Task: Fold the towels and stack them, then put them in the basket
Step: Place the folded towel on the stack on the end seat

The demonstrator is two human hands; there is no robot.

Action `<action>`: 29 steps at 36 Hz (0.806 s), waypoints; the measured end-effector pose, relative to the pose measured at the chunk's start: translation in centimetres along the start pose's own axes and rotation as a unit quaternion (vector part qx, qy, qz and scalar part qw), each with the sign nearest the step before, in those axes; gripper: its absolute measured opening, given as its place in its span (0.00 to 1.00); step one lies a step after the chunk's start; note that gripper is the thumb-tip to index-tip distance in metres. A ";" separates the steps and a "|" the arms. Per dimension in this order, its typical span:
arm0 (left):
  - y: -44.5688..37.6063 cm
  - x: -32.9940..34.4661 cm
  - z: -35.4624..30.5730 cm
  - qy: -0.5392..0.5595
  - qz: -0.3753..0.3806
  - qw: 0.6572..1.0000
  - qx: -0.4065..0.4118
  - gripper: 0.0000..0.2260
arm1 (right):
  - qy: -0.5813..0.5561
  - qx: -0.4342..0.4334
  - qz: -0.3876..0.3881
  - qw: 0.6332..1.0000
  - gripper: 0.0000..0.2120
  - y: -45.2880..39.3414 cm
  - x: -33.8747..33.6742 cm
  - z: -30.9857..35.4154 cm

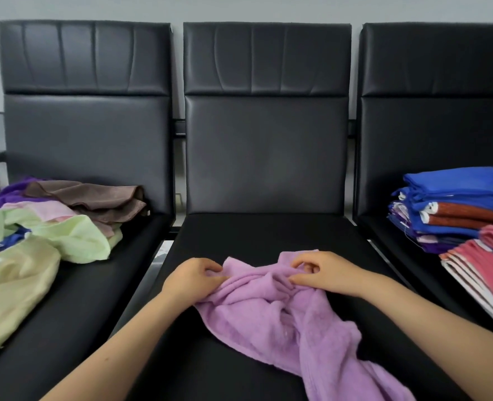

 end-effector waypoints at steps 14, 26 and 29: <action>-0.8 -1.3 3.5 0.436 -0.129 0.864 -0.215 0.03 | 0.067 -0.010 -0.012 0.998 0.08 0.9 -2.1 -0.4; -2.7 -1.4 5.4 0.468 -0.104 0.847 -0.230 0.08 | -0.463 0.160 -0.091 0.867 0.27 -0.8 -5.2 -3.4; -4.8 -2.0 4.0 0.487 -0.106 0.837 -0.226 0.09 | -0.534 0.195 -0.158 0.807 0.20 -2.7 -6.0 -4.1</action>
Point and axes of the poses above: each hand's wrist, its own y-axis away from the middle knuckle, its own x-axis out of the palm, z = x × y, the point moved 8 cm from there along -y, towards the middle knuckle, and after that the axes turned 13 degrees about -z, right-handed, at the moved point
